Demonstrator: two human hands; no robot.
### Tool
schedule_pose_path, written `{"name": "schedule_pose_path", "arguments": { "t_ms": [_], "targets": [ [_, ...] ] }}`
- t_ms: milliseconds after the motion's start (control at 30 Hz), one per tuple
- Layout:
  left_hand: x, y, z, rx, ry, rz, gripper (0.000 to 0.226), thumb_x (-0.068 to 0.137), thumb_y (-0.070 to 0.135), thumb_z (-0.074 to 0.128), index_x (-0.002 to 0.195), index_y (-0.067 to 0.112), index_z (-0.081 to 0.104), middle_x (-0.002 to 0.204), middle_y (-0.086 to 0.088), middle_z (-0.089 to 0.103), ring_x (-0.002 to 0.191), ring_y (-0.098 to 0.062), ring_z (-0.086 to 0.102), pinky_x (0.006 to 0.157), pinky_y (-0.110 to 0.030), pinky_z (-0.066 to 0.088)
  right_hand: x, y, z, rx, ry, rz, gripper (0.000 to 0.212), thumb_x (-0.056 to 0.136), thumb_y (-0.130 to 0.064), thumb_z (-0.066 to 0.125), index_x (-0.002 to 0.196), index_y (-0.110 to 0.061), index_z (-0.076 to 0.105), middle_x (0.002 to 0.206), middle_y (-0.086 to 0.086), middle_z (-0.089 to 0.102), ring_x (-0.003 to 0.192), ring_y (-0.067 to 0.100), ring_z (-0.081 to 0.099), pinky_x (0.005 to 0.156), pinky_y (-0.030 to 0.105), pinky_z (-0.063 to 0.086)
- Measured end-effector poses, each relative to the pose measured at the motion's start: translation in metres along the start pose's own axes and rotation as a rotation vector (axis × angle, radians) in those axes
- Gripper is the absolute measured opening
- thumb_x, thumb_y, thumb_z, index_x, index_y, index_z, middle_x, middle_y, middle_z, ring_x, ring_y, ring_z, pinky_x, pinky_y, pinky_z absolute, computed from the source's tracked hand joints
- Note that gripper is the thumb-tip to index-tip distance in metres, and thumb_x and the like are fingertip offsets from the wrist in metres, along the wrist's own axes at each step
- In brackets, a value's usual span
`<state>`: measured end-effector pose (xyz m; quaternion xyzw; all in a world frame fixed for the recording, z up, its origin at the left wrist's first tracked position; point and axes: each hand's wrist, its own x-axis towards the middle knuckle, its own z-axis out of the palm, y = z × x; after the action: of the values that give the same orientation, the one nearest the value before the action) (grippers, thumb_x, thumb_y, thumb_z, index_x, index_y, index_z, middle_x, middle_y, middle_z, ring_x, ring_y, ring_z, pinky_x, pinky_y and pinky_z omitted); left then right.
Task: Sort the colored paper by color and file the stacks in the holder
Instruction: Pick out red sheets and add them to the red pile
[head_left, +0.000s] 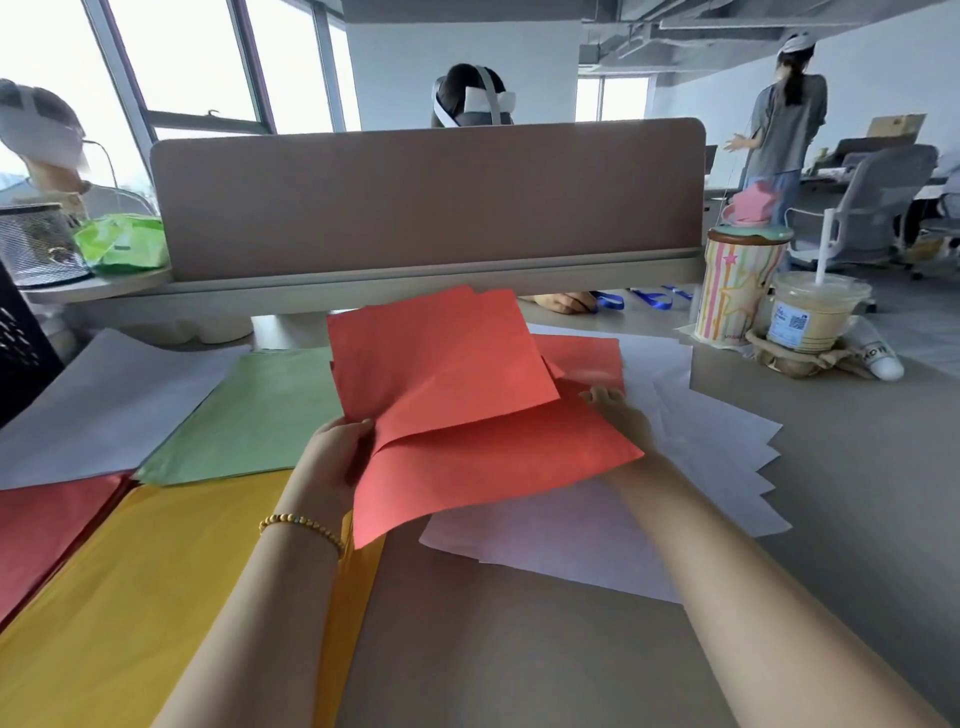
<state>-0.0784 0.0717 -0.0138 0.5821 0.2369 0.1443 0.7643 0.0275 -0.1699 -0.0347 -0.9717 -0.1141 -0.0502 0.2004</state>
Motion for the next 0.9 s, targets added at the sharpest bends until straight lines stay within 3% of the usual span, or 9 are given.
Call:
{"name": "schedule_pose_path", "arguments": {
  "t_ms": [167, 233, 367, 500, 600, 700, 767, 900],
  "targets": [
    [-0.003, 0.000, 0.001, -0.054, 0.026, 0.023, 0.024, 0.095, -0.003, 0.041, 0.078, 0.007, 0.054, 0.071, -0.012, 0.053, 0.052, -0.018, 0.056, 0.038, -0.014, 0.046, -0.002, 0.010, -0.011, 0.108, 0.145, 0.193, 0.034, 0.098, -0.014, 0.036, 0.125, 0.005, 0.044, 0.129, 0.020, 0.049, 0.120, 0.034, 0.049, 0.093, 0.041, 0.043],
    [-0.003, -0.001, 0.000, -0.046, 0.015, 0.025, 0.024, 0.094, -0.005, 0.040, 0.080, 0.006, 0.056, 0.071, -0.012, 0.054, 0.051, -0.017, 0.057, 0.039, -0.015, 0.047, 0.002, 0.018, -0.016, 0.194, 0.205, 0.239, 0.034, 0.093, -0.014, 0.043, 0.119, 0.008, 0.047, 0.124, 0.024, 0.052, 0.116, 0.036, 0.052, 0.091, 0.043, 0.042],
    [0.001, -0.001, -0.003, 0.017, -0.010, -0.005, 0.020, 0.093, -0.005, 0.041, 0.088, 0.004, 0.058, 0.065, -0.012, 0.061, 0.042, -0.013, 0.059, 0.040, -0.016, 0.048, 0.002, 0.028, -0.027, 0.351, 0.265, 0.343, 0.030, 0.090, -0.004, 0.044, 0.116, 0.011, 0.047, 0.123, 0.030, 0.054, 0.115, 0.041, 0.053, 0.090, 0.040, 0.043],
    [0.004, -0.001, -0.009, 0.185, -0.039, -0.044, 0.020, 0.091, -0.006, 0.042, 0.087, 0.006, 0.059, 0.065, -0.011, 0.057, 0.036, -0.011, 0.055, 0.039, -0.017, 0.046, 0.004, 0.033, -0.035, 0.568, 0.262, 0.385, 0.027, 0.093, -0.009, 0.042, 0.114, 0.004, 0.053, 0.113, 0.023, 0.060, 0.100, 0.034, 0.057, 0.072, 0.030, 0.038],
    [0.004, -0.003, -0.007, 0.339, -0.043, -0.018, 0.022, 0.090, -0.006, 0.042, 0.082, 0.008, 0.057, 0.065, -0.011, 0.052, 0.034, -0.011, 0.050, 0.037, -0.017, 0.040, 0.003, 0.029, -0.039, 0.564, 0.212, 0.221, 0.023, 0.097, -0.013, 0.040, 0.113, -0.002, 0.053, 0.100, 0.010, 0.054, 0.091, 0.025, 0.052, 0.069, 0.027, 0.034],
    [0.004, -0.005, -0.004, 0.423, -0.087, -0.002, 0.022, 0.089, -0.004, 0.044, 0.085, 0.011, 0.060, 0.070, -0.010, 0.057, 0.051, -0.019, 0.051, 0.050, -0.024, 0.038, -0.008, 0.015, -0.042, 0.508, 0.087, -0.033, 0.014, 0.098, -0.010, 0.041, 0.102, -0.009, 0.054, 0.096, 0.005, 0.052, 0.087, 0.018, 0.048, 0.058, 0.026, 0.031],
    [0.005, -0.005, -0.003, 0.373, -0.110, -0.016, 0.021, 0.088, -0.003, 0.045, 0.088, 0.009, 0.061, 0.073, -0.012, 0.059, 0.056, -0.021, 0.053, 0.054, -0.026, 0.039, -0.015, 0.003, -0.044, 0.412, -0.040, -0.171, 0.012, 0.096, -0.008, 0.044, 0.091, -0.014, 0.052, 0.092, 0.001, 0.051, 0.085, 0.014, 0.047, 0.060, 0.024, 0.031],
    [0.003, -0.003, 0.000, 0.227, -0.072, -0.103, 0.018, 0.090, 0.013, 0.043, 0.078, 0.010, 0.056, 0.056, -0.005, 0.054, 0.036, -0.013, 0.050, 0.042, -0.017, 0.037, -0.036, -0.019, -0.055, 0.145, -0.355, -0.373, 0.010, 0.096, -0.011, 0.047, 0.088, -0.018, 0.050, 0.079, -0.012, 0.045, 0.077, 0.007, 0.044, 0.061, 0.012, 0.033]
  ]
}}
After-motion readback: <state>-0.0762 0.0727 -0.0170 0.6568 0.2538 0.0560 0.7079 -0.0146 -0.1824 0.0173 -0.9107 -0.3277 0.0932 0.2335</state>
